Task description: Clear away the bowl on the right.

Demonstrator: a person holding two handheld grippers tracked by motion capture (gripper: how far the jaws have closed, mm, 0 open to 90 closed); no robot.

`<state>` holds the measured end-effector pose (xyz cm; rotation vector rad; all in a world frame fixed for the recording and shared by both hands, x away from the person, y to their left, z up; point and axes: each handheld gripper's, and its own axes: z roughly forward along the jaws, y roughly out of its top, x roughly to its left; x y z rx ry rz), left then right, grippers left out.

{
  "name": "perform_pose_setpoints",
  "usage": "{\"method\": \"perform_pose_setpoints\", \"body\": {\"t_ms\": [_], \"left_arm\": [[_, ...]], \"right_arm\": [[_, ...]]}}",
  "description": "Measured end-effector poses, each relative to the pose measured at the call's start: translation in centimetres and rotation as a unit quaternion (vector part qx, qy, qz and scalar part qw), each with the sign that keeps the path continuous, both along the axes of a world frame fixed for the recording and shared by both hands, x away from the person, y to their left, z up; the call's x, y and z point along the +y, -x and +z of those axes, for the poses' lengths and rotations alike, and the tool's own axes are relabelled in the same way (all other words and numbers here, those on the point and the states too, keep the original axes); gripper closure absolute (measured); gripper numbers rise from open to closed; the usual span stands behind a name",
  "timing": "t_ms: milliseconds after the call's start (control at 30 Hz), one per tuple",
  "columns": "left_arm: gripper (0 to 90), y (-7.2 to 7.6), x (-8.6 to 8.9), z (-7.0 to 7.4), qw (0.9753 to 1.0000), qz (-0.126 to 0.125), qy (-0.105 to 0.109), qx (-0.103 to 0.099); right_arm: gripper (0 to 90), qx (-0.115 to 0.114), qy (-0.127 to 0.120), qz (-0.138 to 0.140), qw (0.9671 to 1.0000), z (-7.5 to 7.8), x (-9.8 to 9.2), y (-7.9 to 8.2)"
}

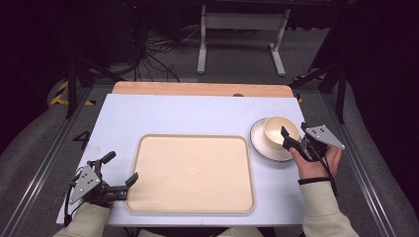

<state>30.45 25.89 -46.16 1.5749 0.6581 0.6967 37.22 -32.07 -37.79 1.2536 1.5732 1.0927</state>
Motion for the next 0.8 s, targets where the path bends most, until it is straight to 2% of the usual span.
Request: {"method": "perform_pose_setpoints", "body": {"t_ms": [100,300,367,533,633,767,800], "left_arm": [[0.1,0.0,0.0,0.0,1.0000,0.001,0.000,0.000],[0.1,0.0,0.0,0.0,1.0000,0.001,0.000,0.000],[0.1,0.0,0.0,0.0,1.0000,0.001,0.000,0.001],[0.1,0.0,0.0,0.0,1.0000,0.001,0.000,0.000],[0.1,0.0,0.0,0.0,1.0000,0.000,-0.002,0.001],[0.1,0.0,0.0,0.0,1.0000,0.000,-0.002,0.001],[0.1,0.0,0.0,0.0,1.0000,0.000,-0.001,0.000]], "right_arm": [[30.6,0.012,0.002,-0.004,0.9999,0.2,-0.3,-0.8],[30.6,0.023,0.003,-0.007,0.9997,0.4,-0.6,-1.6],[30.6,0.034,0.003,-0.007,0.9994,0.6,-0.7,-2.0],[32.0,0.045,0.004,-0.008,0.9989,0.9,-1.0,-2.6],[33.8,0.064,0.009,-0.007,0.9979,1.0,-1.3,-3.2],[36.7,0.089,0.002,-0.016,0.9959,0.9,-1.5,-3.8],[36.7,0.089,0.002,-0.016,0.9959,0.9,-1.5,-3.8]]}}
